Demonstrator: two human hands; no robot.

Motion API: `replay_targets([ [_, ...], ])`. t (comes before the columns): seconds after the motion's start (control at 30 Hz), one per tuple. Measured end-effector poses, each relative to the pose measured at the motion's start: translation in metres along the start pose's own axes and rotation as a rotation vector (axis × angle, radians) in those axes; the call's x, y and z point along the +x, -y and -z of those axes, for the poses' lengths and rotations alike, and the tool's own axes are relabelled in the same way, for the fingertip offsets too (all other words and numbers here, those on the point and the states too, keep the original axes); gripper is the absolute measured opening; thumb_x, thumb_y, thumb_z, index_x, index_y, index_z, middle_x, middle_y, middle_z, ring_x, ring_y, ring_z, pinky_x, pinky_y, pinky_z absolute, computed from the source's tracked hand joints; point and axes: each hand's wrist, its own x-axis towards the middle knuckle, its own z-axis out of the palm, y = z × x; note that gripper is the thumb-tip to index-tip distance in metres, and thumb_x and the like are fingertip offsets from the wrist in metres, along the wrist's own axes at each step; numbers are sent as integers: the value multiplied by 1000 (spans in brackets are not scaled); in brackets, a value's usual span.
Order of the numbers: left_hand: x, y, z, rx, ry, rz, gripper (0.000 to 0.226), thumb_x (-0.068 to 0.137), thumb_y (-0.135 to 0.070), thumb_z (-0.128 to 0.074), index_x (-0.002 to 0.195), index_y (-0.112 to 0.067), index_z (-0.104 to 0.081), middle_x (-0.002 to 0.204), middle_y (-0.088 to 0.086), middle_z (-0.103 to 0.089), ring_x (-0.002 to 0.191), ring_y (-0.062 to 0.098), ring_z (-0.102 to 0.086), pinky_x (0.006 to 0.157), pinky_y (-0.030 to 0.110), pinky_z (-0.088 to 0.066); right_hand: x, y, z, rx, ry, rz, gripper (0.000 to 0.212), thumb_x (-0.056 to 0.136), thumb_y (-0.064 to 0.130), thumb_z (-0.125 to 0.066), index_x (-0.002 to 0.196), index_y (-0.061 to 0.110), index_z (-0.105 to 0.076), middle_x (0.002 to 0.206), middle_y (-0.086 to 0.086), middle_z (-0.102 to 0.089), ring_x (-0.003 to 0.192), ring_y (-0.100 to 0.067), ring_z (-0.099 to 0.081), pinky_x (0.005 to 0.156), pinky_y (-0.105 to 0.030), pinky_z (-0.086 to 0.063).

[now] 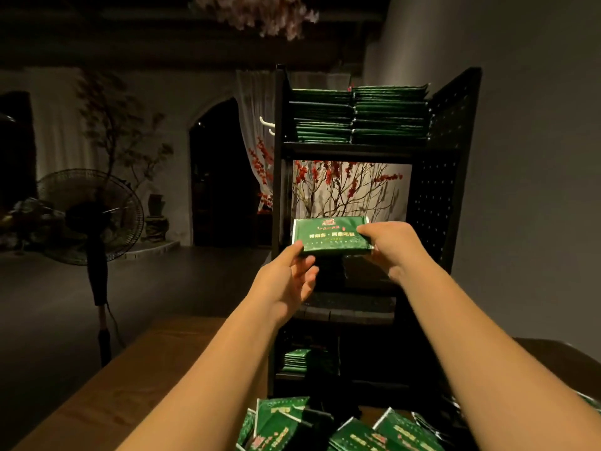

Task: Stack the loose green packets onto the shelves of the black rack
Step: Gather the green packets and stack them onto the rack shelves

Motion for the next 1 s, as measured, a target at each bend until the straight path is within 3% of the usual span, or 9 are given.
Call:
replay_targets([
  [0.13,14,-4,-13,-109,-47,32,19,95,-29,-65,97,-11,-66,75,2,-69,56,10,-63,46,19,-54,27,-2,-12,-76,-114,-17,40,77,19,-79,107,-2,-63,105,-18,-67,95,-33,-65,85,-52,-57],
  [0.2,18,-3,-16,-151,-75,41,21,96,-30,-64,100,-10,-65,81,3,-68,64,11,-63,44,19,-52,31,-3,-17,-107,-131,-12,33,80,17,-76,101,-3,-60,98,-17,-65,86,-30,-66,74,-43,-60],
  [0.3,17,-2,-21,-224,-89,54,24,97,-32,-62,100,-8,-64,86,3,-66,70,13,-63,51,20,-55,33,-7,-24,-167,-149,12,24,88,18,-69,77,6,-51,78,-10,-52,67,-21,-51,53,-28,-40],
  [0.4,15,1,-25,-295,-108,39,21,97,-29,-62,101,-8,-63,94,5,-67,79,16,-65,65,24,-54,36,-15,-29,-175,-153,40,18,92,23,-64,92,8,-54,89,-11,-51,75,-23,-48,52,-26,-33],
  [0.53,13,7,-26,-352,-127,22,17,97,-23,-62,106,-9,-59,102,6,-68,86,20,-66,67,27,-54,29,-21,-29,-151,-108,9,37,99,28,-52,123,0,-57,111,-17,-60,96,-27,-54,77,-36,-45],
  [0.67,15,11,-24,-421,-106,11,26,99,-17,-58,123,-7,-57,103,8,-67,86,21,-65,64,28,-53,22,-27,-29,-63,-25,-68,34,101,39,-46,122,13,-56,121,-10,-59,108,-26,-54,100,-41,-44],
  [0.8,15,12,-24,-484,-117,9,29,102,-14,-53,129,-6,-55,107,7,-67,89,22,-65,70,29,-52,18,-36,-30,51,50,-132,36,100,42,-47,124,18,-58,122,-7,-64,110,-27,-61,100,-49,-49],
  [0.93,14,17,-21,-496,-130,11,29,102,-12,-52,130,-4,-56,121,8,-66,95,23,-63,78,31,-51,13,-47,-27,98,9,-78,36,103,35,-41,133,19,-53,125,-6,-59,115,-23,-54,105,-43,-42],
  [1.0,14,19,-20,-500,-134,3,30,102,-13,-53,131,-6,-55,124,8,-65,94,22,-64,75,31,-52,11,-51,-26,130,32,-48,30,104,32,-40,123,18,-59,117,-5,-65,105,-21,-60,100,-41,-47],
])
